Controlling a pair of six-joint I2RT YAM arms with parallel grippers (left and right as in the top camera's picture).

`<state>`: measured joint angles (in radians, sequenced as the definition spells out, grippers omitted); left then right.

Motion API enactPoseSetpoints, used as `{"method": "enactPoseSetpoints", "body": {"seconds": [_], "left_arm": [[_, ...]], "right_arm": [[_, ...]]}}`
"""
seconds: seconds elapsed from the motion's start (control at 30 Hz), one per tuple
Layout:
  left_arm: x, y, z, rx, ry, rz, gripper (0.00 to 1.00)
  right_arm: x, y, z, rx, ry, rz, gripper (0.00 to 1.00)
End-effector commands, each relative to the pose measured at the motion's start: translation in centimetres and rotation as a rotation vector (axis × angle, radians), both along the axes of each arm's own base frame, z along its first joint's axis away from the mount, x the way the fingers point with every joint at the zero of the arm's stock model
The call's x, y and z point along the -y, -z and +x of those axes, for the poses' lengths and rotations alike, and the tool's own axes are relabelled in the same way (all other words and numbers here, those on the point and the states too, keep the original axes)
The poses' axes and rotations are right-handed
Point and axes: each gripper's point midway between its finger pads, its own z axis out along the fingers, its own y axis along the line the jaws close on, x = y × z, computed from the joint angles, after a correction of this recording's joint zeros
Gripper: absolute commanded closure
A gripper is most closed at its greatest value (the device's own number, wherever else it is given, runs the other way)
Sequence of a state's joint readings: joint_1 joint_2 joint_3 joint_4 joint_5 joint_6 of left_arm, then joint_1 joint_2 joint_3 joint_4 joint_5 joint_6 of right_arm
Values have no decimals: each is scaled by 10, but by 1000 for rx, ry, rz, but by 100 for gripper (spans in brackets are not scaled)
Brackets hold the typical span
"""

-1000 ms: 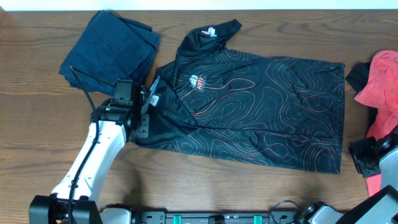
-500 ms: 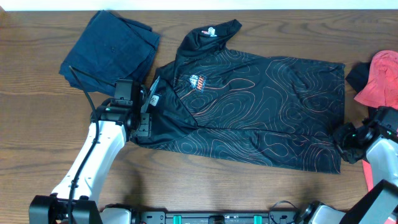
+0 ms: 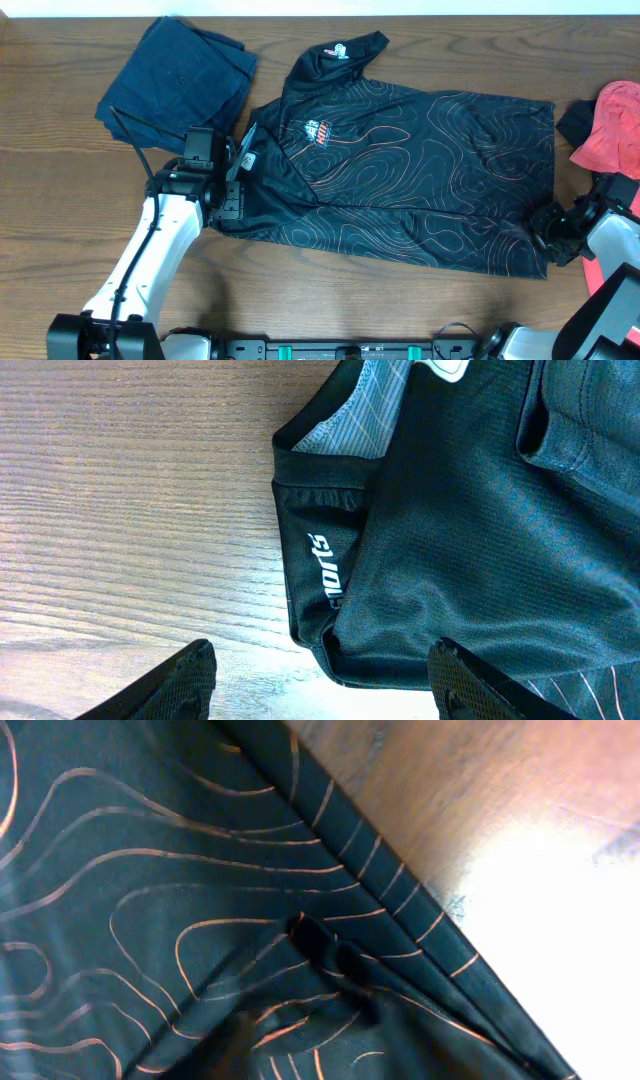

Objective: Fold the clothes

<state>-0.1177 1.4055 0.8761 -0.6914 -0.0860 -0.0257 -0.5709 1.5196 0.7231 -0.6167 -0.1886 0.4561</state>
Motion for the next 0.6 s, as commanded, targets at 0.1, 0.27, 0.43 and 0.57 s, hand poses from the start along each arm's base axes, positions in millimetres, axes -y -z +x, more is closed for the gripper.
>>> {"method": "enactPoseSetpoints", "body": {"seconds": [0.1, 0.27, 0.43, 0.57], "left_arm": [[-3, -6, 5, 24, -14, 6, 30], [-3, -6, 5, 24, -14, 6, 30], [-3, -6, 6, 31, -14, 5, 30], [-2, -6, 8, 38, -14, 4, 30]], "right_arm": [[2, -1, 7, 25, -3, -7, 99], [4, -9, 13, 74, 25, 30, 99], [12, -20, 23, 147, 47, 47, 99], [11, -29, 40, 245, 34, 81, 99]]}}
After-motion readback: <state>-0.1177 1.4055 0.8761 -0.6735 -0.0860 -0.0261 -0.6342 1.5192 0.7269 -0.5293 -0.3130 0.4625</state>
